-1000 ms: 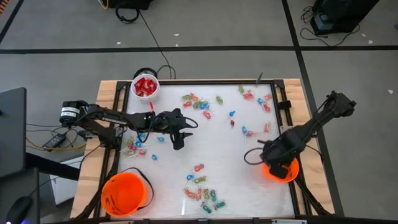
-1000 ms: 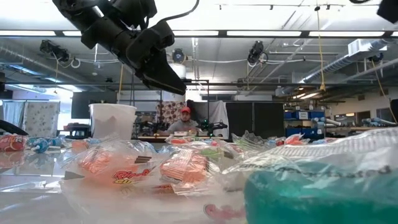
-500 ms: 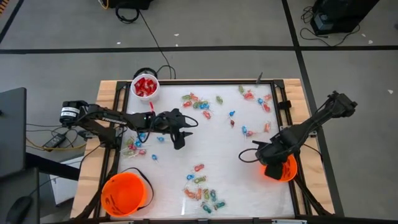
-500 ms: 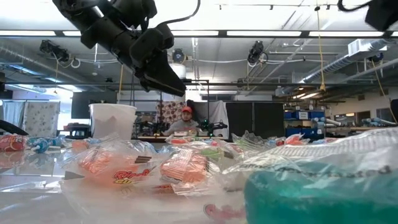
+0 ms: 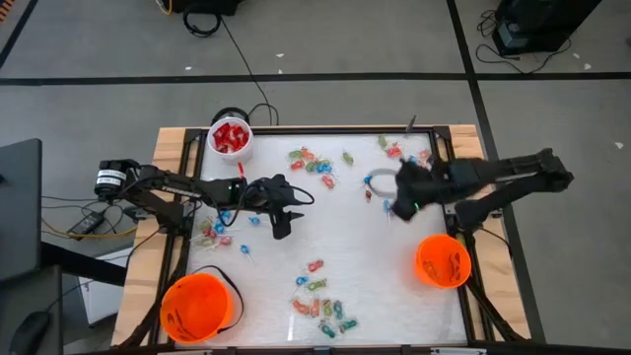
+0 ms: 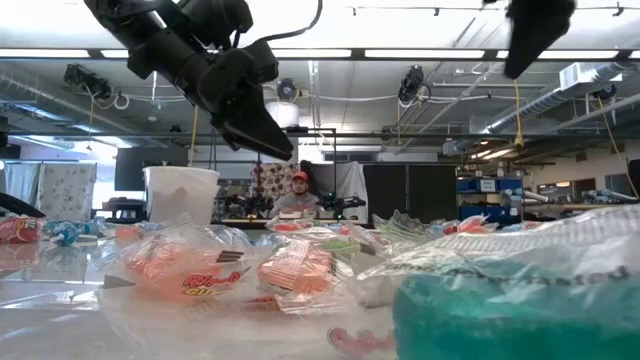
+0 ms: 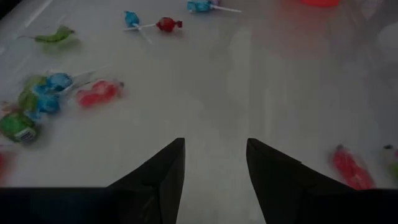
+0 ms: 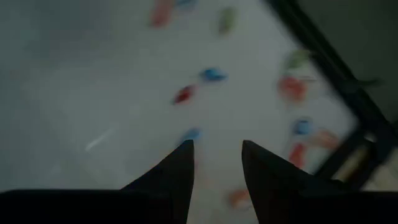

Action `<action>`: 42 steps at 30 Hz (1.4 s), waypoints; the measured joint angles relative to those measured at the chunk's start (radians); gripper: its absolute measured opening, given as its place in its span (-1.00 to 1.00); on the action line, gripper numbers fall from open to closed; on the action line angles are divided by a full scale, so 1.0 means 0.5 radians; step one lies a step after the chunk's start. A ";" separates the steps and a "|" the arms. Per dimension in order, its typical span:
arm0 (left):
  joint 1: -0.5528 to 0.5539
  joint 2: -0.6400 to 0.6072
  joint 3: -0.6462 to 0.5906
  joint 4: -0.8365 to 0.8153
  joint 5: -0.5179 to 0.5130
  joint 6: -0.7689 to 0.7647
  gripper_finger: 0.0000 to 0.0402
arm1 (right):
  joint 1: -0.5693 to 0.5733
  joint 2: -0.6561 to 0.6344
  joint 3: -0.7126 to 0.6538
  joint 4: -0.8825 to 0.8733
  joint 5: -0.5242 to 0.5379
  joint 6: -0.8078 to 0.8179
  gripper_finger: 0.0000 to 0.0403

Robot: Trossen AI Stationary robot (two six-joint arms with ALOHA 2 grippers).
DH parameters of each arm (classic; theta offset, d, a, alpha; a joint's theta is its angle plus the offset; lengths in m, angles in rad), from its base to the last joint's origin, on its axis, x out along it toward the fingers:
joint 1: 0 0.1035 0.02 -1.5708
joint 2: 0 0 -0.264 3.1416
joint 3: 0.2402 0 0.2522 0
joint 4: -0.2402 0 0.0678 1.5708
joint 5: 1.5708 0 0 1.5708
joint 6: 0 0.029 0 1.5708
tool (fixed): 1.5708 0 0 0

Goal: Sort candy by brand, put in halloween buckets
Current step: Put the green candy into the right orange bucket

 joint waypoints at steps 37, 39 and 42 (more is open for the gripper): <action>0.000 0.000 0.000 0.012 0.000 0.064 -0.12 | -2.008 1.346 -0.050 1.448 -0.617 -1.650 -0.06; 0.000 0.000 0.000 0.012 0.000 0.082 -0.12 | -2.043 1.404 -0.026 1.414 -0.694 -1.674 -0.07; 0.000 0.000 0.000 0.012 0.000 0.090 -0.12 | -2.091 1.478 0.012 1.351 -0.800 -1.679 -0.14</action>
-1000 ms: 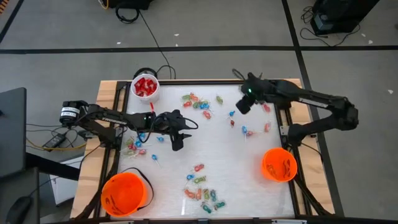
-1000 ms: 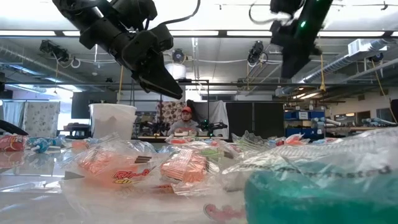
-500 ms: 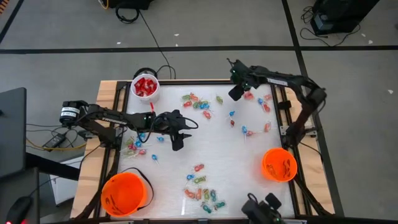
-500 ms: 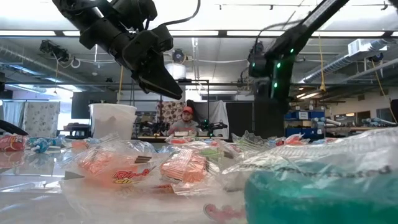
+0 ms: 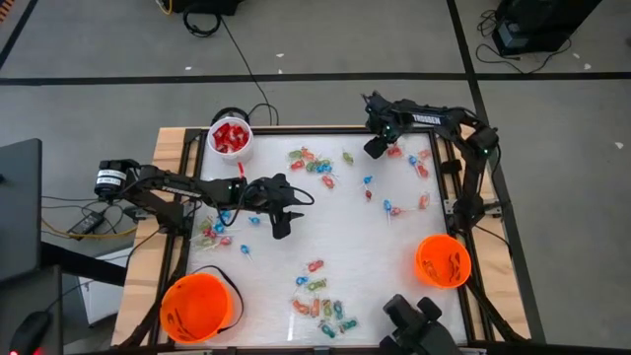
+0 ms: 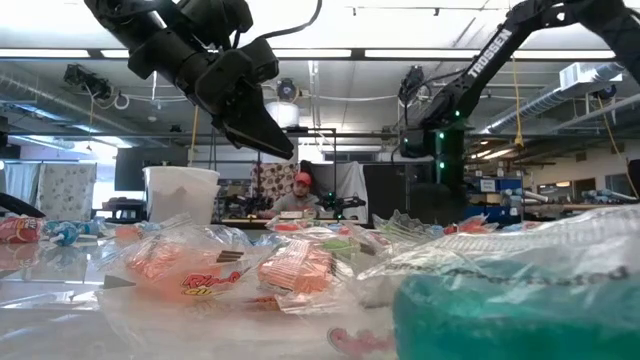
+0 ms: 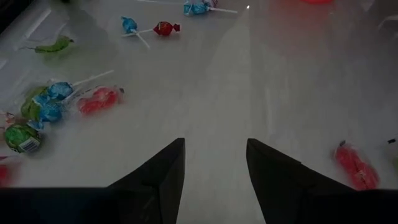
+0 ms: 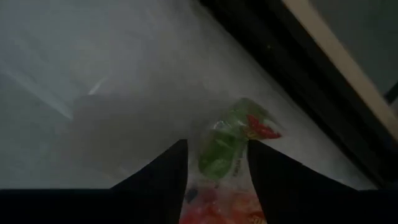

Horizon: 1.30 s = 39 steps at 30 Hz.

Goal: Sort candy by brand, put in halloween buckets
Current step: Put the green candy into the right orange bucket

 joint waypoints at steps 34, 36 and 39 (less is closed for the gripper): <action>0.000 0.001 -0.001 -0.101 -0.001 0.014 -0.12 | 1.009 -1.308 -0.306 -1.246 -0.229 0.713 -0.94; 0.000 0.001 -0.001 -0.103 -0.001 0.014 -0.12 | 1.123 -1.393 -0.344 -1.317 -0.252 0.835 -0.94; 0.000 0.001 -0.001 -0.093 0.000 0.014 -0.12 | 1.299 -1.495 -0.404 -1.398 -0.325 1.012 -0.94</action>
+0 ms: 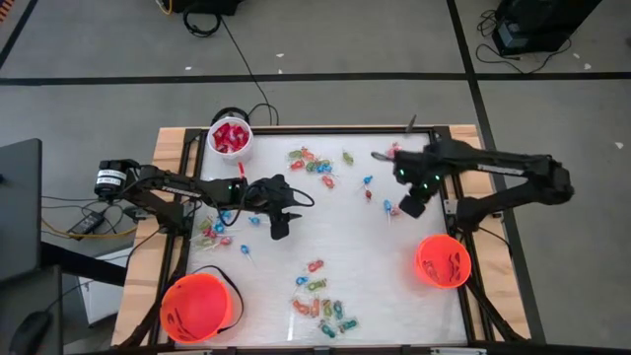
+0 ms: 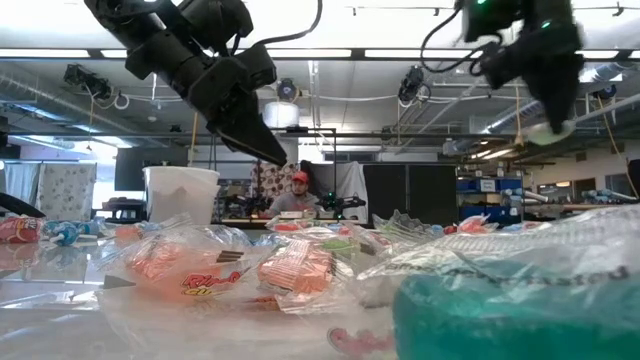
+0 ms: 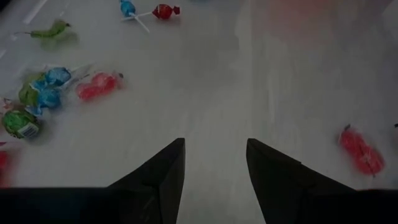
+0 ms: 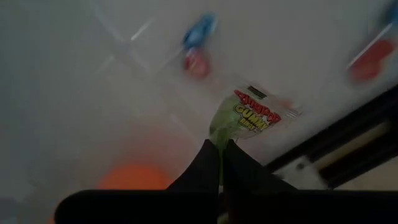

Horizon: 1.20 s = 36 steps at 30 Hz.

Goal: Sort candy by brand, put in halloween buckets
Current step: Put the green candy into the right orange bucket, then put the orange candy into the right orange bucket

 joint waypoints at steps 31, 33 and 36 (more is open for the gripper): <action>0.004 0.000 0.000 0.113 -0.001 -0.060 -0.12 | 1.295 -0.175 -0.516 0.402 -0.527 1.098 -0.66; 0.004 0.000 0.000 0.107 -0.001 -0.100 -0.12 | 1.291 -0.148 -0.504 0.402 -0.517 1.025 -0.54; 0.004 0.000 0.000 0.095 -0.001 -0.122 -0.12 | 1.267 -0.149 -0.451 0.404 -0.533 0.970 -0.36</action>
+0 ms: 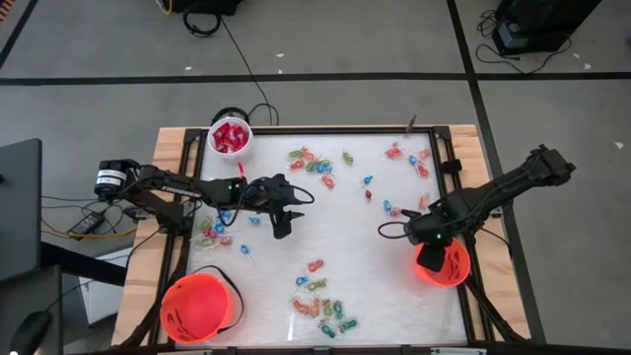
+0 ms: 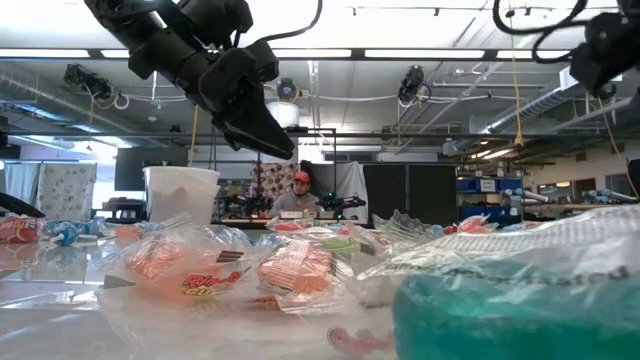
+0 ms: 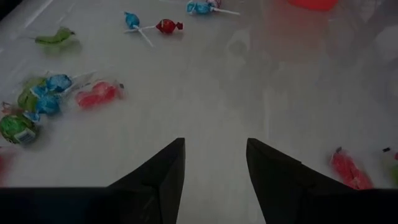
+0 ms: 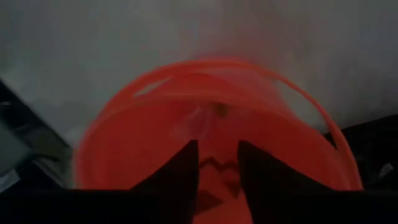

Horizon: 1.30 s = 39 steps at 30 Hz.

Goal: Sort candy by brand, put in halloween buckets
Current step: Put the orange candy into the right orange bucket

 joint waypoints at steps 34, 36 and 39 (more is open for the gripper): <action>-0.064 0.000 0.000 -0.108 0.035 -0.006 -0.12 | -2.204 0.621 0.467 0.022 1.287 -0.990 -0.33; -0.071 0.000 0.000 -0.105 0.036 -0.032 -0.12 | -2.291 0.732 0.467 0.085 1.232 -1.070 -0.33; -0.071 0.000 0.000 -0.118 0.040 -0.044 -0.12 | -2.390 0.889 0.467 0.122 1.216 -1.143 -0.32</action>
